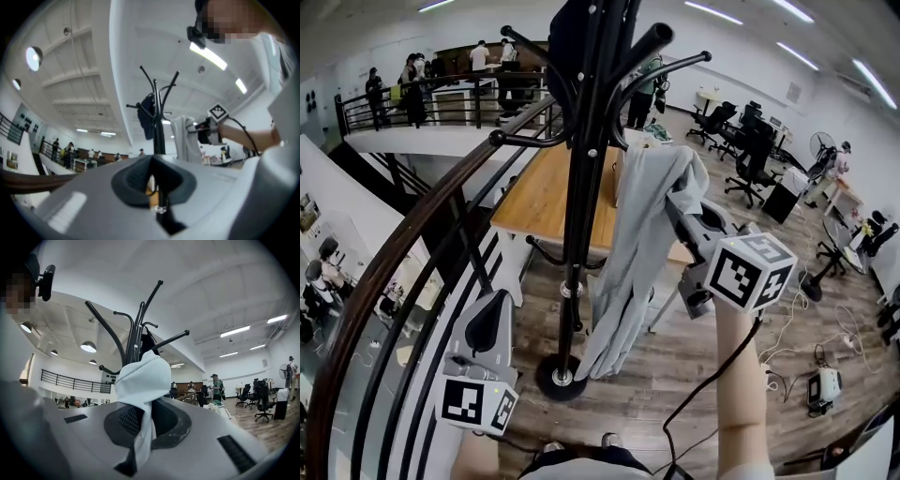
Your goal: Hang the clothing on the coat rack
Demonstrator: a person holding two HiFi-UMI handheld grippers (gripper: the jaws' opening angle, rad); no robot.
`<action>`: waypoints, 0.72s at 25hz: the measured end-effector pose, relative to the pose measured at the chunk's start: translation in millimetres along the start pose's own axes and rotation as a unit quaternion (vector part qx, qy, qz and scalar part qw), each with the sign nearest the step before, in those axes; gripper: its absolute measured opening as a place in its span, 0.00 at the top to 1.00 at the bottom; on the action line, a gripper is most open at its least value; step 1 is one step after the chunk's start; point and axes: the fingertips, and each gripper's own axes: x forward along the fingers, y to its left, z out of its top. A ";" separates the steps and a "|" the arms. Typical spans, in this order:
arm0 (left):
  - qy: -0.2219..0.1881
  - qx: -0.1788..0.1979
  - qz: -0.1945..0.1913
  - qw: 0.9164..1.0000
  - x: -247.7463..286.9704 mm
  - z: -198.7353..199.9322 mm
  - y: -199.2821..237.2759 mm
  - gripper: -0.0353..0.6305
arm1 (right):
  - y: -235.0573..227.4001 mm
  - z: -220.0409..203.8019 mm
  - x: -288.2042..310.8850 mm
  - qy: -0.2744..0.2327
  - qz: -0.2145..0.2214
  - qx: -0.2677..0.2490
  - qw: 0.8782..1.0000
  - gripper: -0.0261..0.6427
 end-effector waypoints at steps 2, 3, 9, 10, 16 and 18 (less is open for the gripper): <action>0.003 0.001 -0.005 1.000 -2.3 3.2 2.6 0.93 | 2.9 -3.4 0.4 0.000 -0.005 0.003 1.000 0.94; 0.005 0.002 -0.008 1.000 -3.8 5.6 3.6 0.93 | 4.4 -4.5 -0.4 0.000 -0.008 0.003 1.000 0.94; 0.009 0.004 -0.020 1.000 -17.1 -2.6 12.3 0.93 | 12.4 -19.1 -11.2 -0.032 -0.037 0.011 0.999 0.89; 0.010 0.004 -0.021 1.000 -18.6 -4.8 12.5 0.93 | 13.4 -21.9 -14.2 -0.036 -0.041 0.011 0.998 0.88; 0.007 0.003 -0.029 1.000 -17.2 7.2 3.8 0.93 | 18.8 -20.6 -40.0 -0.050 -0.053 -0.003 0.997 0.81; 0.005 0.004 -0.033 0.999 -15.9 8.2 2.1 0.93 | 21.9 -24.1 -46.2 -0.050 -0.057 -0.007 0.997 0.80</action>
